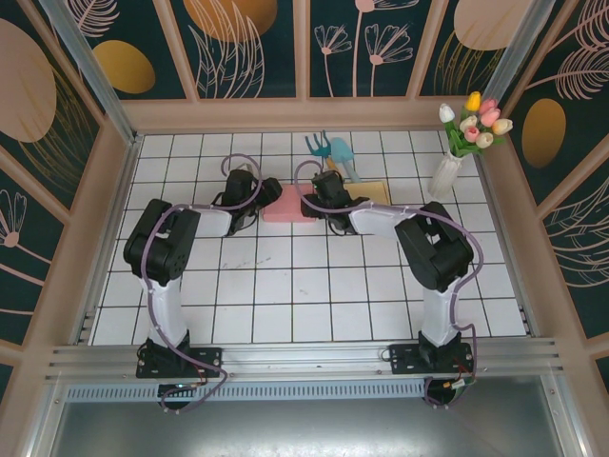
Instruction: Fold the paper box
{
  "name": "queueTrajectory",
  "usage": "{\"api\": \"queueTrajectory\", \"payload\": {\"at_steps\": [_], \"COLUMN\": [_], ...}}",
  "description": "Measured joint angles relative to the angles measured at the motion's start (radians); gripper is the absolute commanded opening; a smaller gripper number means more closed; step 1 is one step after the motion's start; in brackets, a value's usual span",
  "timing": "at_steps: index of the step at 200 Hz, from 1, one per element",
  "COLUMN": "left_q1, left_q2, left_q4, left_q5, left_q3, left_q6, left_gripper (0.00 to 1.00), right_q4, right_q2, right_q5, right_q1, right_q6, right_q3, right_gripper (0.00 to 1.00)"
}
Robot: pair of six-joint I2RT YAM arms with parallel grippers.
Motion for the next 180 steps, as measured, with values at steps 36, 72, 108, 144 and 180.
{"api": "queueTrajectory", "payload": {"at_steps": [36,72,108,144,180], "left_q1": [0.0,0.0,0.0,0.0,0.0], "left_q2": [-0.11,-0.307,-0.552,-0.788,-0.934], "left_q4": [-0.057,-0.056,0.006,0.208,0.353], "left_q5": [-0.065,-0.124,-0.252,-0.452,-0.59], "left_q3": [-0.021,-0.15,-0.352,-0.634,-0.851], "left_q6": [0.038,0.113,0.233,0.406,0.502], "left_gripper": [0.8,0.97,0.98,0.99,0.99], "right_q4": [-0.021,-0.003,0.061,0.113,0.244], "right_q2": [-0.069,-0.197,-0.404,-0.632,-0.842], "right_q5": [-0.005,0.032,0.098,0.191,0.322], "right_q1": [0.026,0.026,0.023,-0.006,-0.079], "right_q6": [-0.005,-0.044,-0.087,-0.14,-0.248], "right_q3": [-0.04,-0.103,-0.303,-0.49,-0.682], "right_gripper": [0.64,0.65,0.72,0.87,0.96]}}
